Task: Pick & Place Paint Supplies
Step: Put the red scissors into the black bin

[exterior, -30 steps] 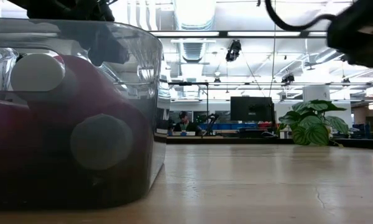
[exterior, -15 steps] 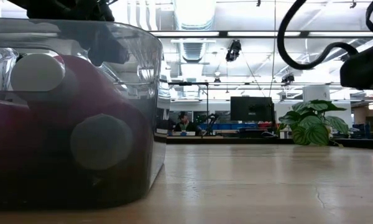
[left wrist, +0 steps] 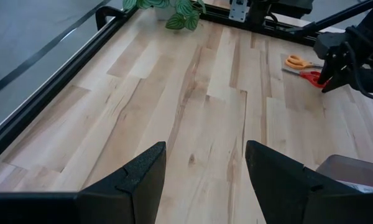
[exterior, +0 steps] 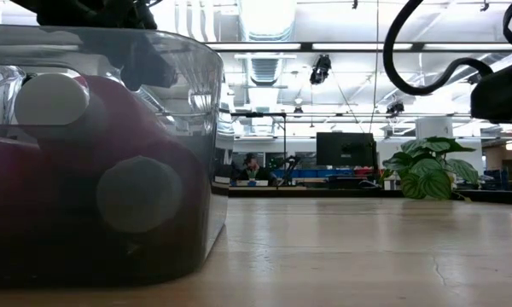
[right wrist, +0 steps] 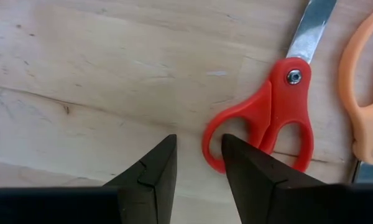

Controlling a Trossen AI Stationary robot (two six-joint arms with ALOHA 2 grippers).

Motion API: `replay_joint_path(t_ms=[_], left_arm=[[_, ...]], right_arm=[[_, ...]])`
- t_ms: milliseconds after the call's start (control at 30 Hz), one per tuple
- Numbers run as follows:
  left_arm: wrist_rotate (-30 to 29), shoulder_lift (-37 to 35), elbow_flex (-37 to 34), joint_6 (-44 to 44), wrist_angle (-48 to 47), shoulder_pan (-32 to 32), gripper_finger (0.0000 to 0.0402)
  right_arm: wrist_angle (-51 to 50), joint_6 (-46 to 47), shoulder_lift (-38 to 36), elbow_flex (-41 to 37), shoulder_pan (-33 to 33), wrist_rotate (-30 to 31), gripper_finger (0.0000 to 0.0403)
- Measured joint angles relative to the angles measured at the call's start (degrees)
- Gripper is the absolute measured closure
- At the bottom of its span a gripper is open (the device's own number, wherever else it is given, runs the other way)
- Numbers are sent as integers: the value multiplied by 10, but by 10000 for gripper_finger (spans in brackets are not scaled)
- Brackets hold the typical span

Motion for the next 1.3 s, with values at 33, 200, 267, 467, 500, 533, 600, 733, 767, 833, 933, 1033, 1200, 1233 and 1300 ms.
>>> replay_joint_path(t_ms=[33, 200, 267, 467, 500, 533, 600, 733, 767, 833, 933, 1033, 1200, 1233, 1300], left_arm=[[0, 0, 0, 0, 0, 0, 177], [0, 0, 0, 0, 0, 0, 177], [0, 0, 0, 0, 0, 0, 177], [0, 0, 0, 0, 0, 0, 177], [0, 0, 0, 0, 0, 0, 177], [0, 0, 0, 0, 0, 0, 177], [0, 0, 0, 0, 0, 0, 177], [0, 0, 0, 0, 0, 0, 177], [0, 0, 0, 0, 0, 0, 177], [0, 0, 0, 0, 0, 0, 177], [0, 0, 0, 0, -1, 0, 177], [0, 0, 0, 0, -1, 0, 177], [0, 0, 0, 1, -1, 0, 177], [0, 0, 0, 1, -1, 0, 177], [0, 0, 0, 1, -1, 0, 177]], right_arm=[[0, 0, 0, 0, 0, 0, 280], [-5, 0, 1, -1, 0, -2, 347], [-5, -3, 1, -1, 0, -2, 379], [-4, -6, 1, -1, 0, 0, 385], [-3, -6, 1, -1, 0, 0, 385], [-3, -6, 1, -1, 0, 0, 385], [-3, -6, 1, -1, 0, 1, 385], [-3, -7, -7, -1, 0, 14, 385], [-2, -7, -10, -2, 0, 20, 385], [9, -10, -18, -2, 0, 49, 385], [2, -15, -35, -2, -3, 92, 385], [2, -30, -46, -2, -9, 132, 385], [3, -89, -71, -2, -36, 218, 385], [4, -108, -76, -2, -43, 234, 385], [8, -155, -86, -2, -65, 251, 385]])
